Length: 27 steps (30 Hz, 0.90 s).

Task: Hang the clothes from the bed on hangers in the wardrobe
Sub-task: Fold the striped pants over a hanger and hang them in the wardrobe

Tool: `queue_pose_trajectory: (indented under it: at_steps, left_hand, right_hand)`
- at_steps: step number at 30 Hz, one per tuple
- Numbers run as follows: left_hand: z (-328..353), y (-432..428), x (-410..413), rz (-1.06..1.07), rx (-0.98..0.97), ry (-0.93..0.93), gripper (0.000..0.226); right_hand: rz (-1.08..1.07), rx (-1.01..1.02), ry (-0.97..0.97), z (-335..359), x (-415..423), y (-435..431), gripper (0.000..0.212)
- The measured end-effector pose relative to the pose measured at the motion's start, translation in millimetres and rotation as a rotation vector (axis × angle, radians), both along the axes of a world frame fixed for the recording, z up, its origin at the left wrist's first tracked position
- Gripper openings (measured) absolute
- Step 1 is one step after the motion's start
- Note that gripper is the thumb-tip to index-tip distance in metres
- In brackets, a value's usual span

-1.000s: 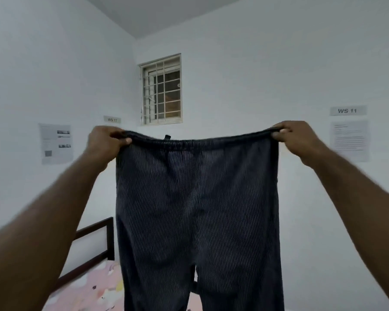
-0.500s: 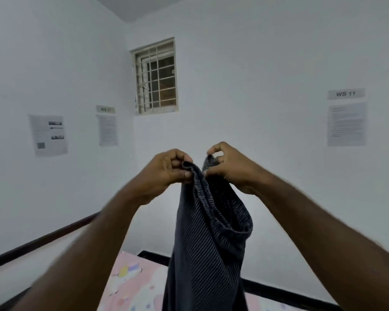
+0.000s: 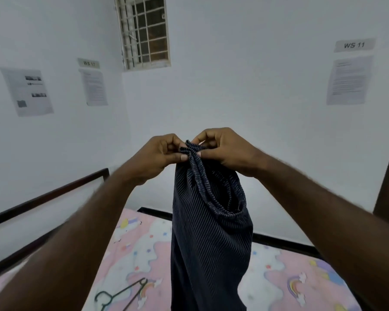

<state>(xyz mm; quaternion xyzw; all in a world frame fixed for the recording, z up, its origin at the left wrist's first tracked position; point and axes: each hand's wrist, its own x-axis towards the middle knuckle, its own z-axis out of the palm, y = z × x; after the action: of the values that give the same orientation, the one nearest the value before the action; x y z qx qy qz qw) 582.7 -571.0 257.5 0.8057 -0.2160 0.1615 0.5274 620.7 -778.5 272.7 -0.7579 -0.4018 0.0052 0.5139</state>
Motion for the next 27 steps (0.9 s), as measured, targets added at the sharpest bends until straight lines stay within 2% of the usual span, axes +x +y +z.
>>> queue_pose_trajectory:
  at_steps: [3, 5, 7, 9, 11, 13, 17, 19, 22, 23, 25, 27]
  left_hand:
    - [-12.9, -4.2, -0.2, 0.034, -0.056, 0.016, 0.02]
    - [-22.0, -7.1, -0.5, 0.076, -0.047, 0.009, 0.019]
    - [-32.7, -9.3, -0.9, 0.106, -0.062, 0.012, 0.02]
    - [-40.7, -10.4, -2.9, 0.151, -0.076, -0.016, 0.02]
    - [-50.6, -12.8, -3.7, 0.193, -0.067, -0.039, 0.021]
    - [-61.6, -18.9, -6.7, 0.231, -0.048, -0.067, 0.024]
    - [-87.7, -37.4, -18.0, 0.293, -0.012, -0.087, 0.027]
    - [-103.9, -47.6, -23.9, 0.293, -0.026, -0.061, 0.029]
    - [-131.7, -59.1, -31.0, 0.257, -0.039, -0.072, 0.033]
    - [-139.4, -61.0, -32.8, 0.25, -0.053, -0.065, 0.034]
    - [-154.0, -62.4, -37.0, 0.247, -0.075, -0.041, 0.033]
    - [-167.3, -59.4, -39.9, 0.253, -0.077, -0.012, 0.033]
  right_hand:
    - [-0.062, -0.054, -0.028, -8.3, -3.4, -6.9, 0.021]
    - [-0.229, -0.099, -0.189, -10.3, -7.2, -17.0, 0.021]
    - [-0.346, -0.12, -0.273, -10.4, -16.6, -32.9, 0.009]
    - [-0.315, -0.233, -0.17, -14.4, -23.8, -47.2, 0.005]
    - [-0.28, -0.477, -0.057, -30.8, -27.2, -52.8, 0.012]
    - [-0.322, -0.655, -0.036, -53.5, -24.8, -52.7, 0.018]
    - [-0.398, -0.823, 0.05, -92.9, -14.9, -52.2, 0.025]
    - [-0.458, -0.896, 0.007, -110.9, -11.3, -49.4, 0.02]
    - [-0.584, -1.036, -0.172, -140.1, -14.5, -42.9, 0.002]
    - [-0.593, -1.07, -0.198, -149.9, -15.3, -40.8, 0.005]
    - [-0.57, -1.131, -0.178, -173.0, -12.9, -38.4, 0.015]
    - [-0.538, -1.132, -0.121, -191.4, -8.4, -37.2, 0.01]
